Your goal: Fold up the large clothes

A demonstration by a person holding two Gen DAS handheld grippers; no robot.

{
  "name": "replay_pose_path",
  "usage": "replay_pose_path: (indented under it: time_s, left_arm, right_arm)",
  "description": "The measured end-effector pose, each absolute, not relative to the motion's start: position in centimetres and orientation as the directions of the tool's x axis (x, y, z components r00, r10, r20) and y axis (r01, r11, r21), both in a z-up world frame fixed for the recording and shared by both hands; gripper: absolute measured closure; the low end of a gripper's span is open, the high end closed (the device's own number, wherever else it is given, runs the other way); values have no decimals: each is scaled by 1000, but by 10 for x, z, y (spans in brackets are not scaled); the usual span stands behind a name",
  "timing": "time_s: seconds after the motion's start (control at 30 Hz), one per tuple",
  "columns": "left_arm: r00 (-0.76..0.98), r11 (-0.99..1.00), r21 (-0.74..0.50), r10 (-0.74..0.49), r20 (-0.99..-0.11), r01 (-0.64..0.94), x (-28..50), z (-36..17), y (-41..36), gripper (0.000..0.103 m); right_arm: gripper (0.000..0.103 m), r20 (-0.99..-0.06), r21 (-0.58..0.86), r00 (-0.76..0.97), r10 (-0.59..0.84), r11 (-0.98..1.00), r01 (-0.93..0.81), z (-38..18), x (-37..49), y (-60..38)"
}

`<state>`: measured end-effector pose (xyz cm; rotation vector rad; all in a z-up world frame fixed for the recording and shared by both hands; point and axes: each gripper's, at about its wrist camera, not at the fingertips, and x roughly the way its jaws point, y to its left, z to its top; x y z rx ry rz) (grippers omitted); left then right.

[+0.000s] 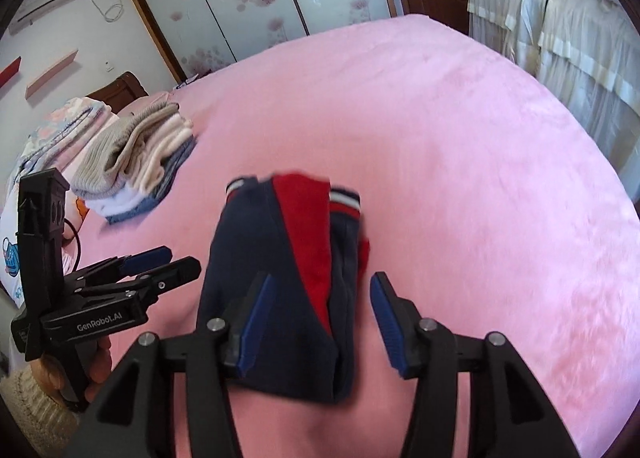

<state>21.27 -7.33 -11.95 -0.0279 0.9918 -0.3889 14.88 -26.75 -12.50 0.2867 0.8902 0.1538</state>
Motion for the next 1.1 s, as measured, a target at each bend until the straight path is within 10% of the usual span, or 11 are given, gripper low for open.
replay_pose_path:
  time_s: [0.23, 0.37, 1.1]
  left_arm:
    - [459, 929, -262, -359, -812, 263, 258, -126, -74, 40]
    - [429, 930, -273, -358, -829, 247, 273, -141, -84, 43]
    - [377, 937, -254, -331, -865, 239, 280, -172, -97, 39]
  right_arm:
    - [52, -726, 357, 612, 314, 932, -55, -132, 207, -265]
    - [97, -765, 366, 567, 305, 931, -7, -153, 232, -268]
    - [93, -823, 323, 515, 239, 943, 78, -196, 233, -272]
